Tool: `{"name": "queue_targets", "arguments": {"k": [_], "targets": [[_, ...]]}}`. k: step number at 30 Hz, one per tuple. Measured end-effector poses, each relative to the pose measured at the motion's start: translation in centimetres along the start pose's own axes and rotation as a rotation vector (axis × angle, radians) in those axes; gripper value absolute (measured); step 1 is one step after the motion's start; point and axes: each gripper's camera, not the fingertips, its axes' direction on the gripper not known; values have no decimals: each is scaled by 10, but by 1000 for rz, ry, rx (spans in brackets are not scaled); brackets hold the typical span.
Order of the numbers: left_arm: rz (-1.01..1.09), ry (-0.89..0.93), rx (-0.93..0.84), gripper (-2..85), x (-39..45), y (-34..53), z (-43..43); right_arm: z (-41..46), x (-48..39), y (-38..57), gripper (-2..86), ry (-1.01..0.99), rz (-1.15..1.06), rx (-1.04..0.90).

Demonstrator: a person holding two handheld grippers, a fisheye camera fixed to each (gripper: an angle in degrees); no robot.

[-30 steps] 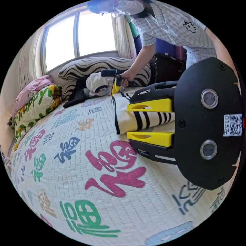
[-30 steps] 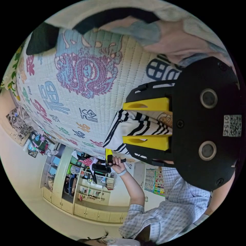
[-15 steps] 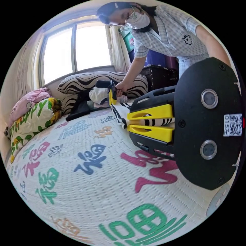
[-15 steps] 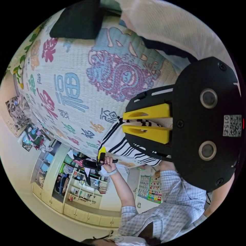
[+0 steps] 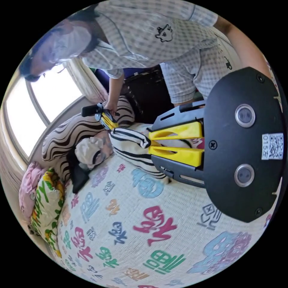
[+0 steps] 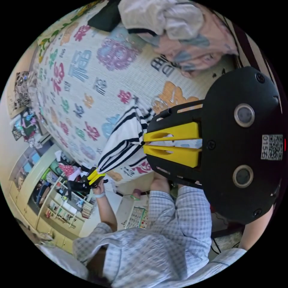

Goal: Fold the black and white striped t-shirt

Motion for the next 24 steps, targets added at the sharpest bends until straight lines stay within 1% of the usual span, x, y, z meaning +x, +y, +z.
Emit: {"name": "queue_targets", "arguments": {"k": [2, 5, 11, 15, 17, 20, 21, 22, 24], "targets": [[-34, 11, -45, 15, 10, 17, 17, 34, -9, 15, 8, -15, 30, -105], [-102, 13, -113, 16, 14, 40, 45, 73, -15, 27, 5, -11, 41, -203], [-172, -65, -203, 35, 18, 62, 77, 126, -16, 40, 2, 0, 78, -377], [-245, -56, -201, 47, 25, 72, 63, 113, -16, 43, 16, -1, 156, -333], [-289, -62, -200, 44, 28, 77, 52, 94, -18, 33, 19, -15, 167, -211], [-276, -104, -111, 32, 44, 70, 31, 89, -23, 10, 10, -22, 108, -87], [-255, -99, -61, 27, 51, 64, 27, 93, -22, 5, 7, -31, 97, -80], [-253, -55, -12, 21, 54, 58, 29, 106, -19, -4, 3, -54, 86, -85], [-280, 36, -19, 12, 49, 51, 48, 136, -10, -13, -2, -114, 73, -132]]}}
